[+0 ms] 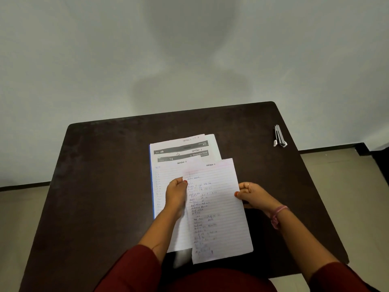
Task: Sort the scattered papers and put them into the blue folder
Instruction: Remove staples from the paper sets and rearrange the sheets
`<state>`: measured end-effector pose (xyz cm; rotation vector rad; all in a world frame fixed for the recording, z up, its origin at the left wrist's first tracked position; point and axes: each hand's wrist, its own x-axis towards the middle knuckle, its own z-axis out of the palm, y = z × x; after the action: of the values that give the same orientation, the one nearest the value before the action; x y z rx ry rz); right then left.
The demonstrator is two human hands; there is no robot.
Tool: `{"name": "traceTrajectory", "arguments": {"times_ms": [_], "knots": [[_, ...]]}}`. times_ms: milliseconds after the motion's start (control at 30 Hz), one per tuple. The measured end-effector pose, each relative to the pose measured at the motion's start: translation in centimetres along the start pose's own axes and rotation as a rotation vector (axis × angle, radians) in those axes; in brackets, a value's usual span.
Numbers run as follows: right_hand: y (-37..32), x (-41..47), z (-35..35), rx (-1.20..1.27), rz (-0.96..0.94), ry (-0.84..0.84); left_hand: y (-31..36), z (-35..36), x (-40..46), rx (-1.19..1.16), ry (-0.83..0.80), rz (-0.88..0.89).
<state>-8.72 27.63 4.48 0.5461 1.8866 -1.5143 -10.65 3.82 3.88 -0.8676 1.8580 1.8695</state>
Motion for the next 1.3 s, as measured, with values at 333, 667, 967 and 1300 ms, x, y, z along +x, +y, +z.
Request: {"name": "traceTrajectory", "arguments": {"times_ms": [333,667,967,1300], "knots": [[-4.7,6.1,-8.4,-0.331,-0.202,0.884,-0.8,1.2,0.9,0.137,0.166,0.098],[-6.9,10.9,-12.9,-0.592,0.071,0.919,-1.3,1.4,1.3,0.124,0.156,0.152],[-7.3,12.3,-14.1,-0.452,0.170,0.833,-1.3,1.3,1.6,-0.025,0.070,0.080],[-7.8,8.7,-9.7,0.885,0.047,0.299,-1.8,1.3,1.1,-0.115,0.054,-0.007]]}}
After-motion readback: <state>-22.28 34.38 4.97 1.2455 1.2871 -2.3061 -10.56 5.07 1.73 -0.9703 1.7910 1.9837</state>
